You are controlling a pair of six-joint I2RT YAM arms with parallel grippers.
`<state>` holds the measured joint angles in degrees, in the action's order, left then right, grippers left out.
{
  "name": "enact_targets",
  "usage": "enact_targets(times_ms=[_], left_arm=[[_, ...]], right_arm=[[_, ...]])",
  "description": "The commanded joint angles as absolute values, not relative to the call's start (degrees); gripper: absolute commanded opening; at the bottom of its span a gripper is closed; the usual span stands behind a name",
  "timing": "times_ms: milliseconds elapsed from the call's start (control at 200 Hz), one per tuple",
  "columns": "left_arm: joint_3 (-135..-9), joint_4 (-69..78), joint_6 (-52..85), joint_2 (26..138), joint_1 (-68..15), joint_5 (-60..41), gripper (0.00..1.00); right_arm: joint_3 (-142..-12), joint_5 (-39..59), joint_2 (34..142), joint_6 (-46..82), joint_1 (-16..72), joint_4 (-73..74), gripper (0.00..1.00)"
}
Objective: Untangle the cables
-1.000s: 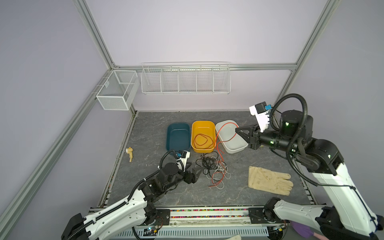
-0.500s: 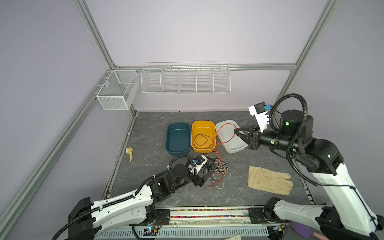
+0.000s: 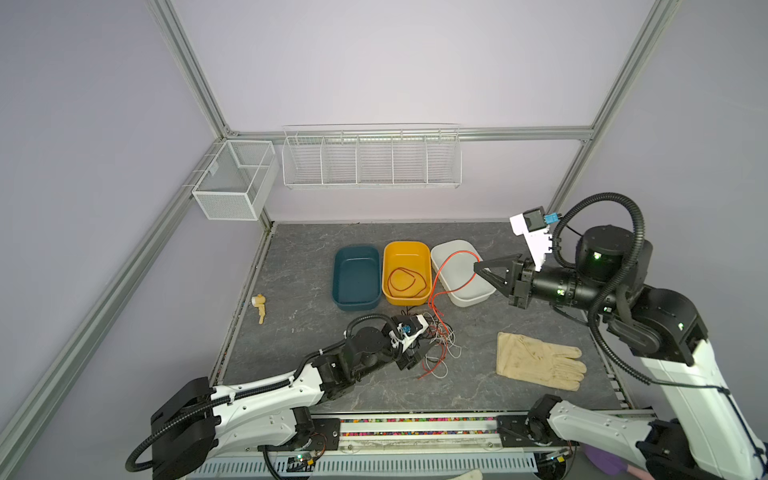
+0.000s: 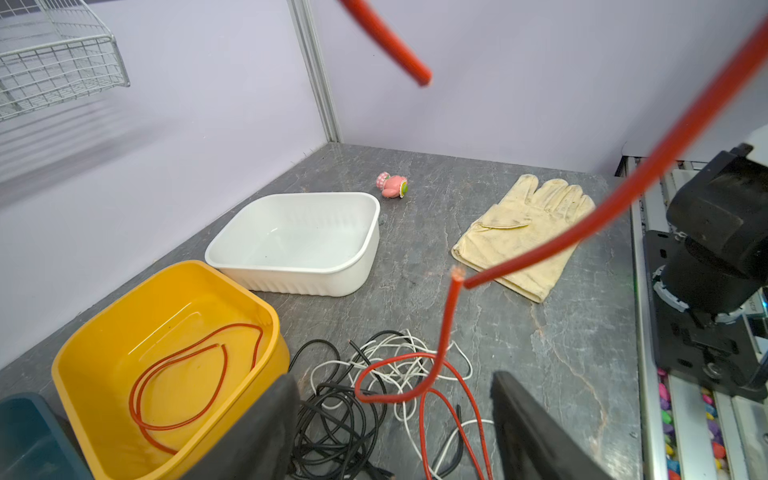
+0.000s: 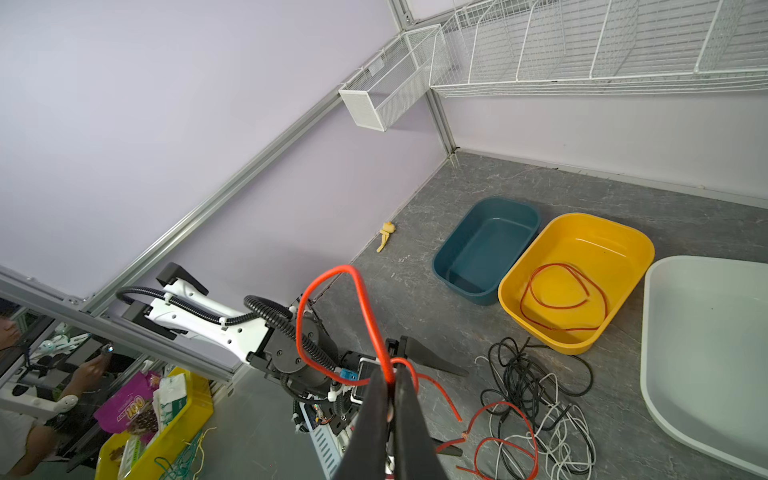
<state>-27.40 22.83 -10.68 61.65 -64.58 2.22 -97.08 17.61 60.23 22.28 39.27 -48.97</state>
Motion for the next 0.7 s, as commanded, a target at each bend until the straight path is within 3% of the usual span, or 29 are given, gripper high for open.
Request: enact_targets(times_ms=[0,280,695], left_arm=[[-27.1,27.7,-12.1,63.0,-64.9,0.7,0.67],[-28.3,28.5,-12.0,64.7,-64.9,-0.3,0.37],[-27.2,28.7,-11.9,62.4,-64.9,0.0,0.22]], right_arm=[[-96.6,20.5,59.4,23.7,39.6,-46.5,0.06],[-96.6,22.4,58.5,24.8,39.6,-46.1,0.06],[-95.4,23.6,57.3,26.1,39.6,-44.7,0.06]])
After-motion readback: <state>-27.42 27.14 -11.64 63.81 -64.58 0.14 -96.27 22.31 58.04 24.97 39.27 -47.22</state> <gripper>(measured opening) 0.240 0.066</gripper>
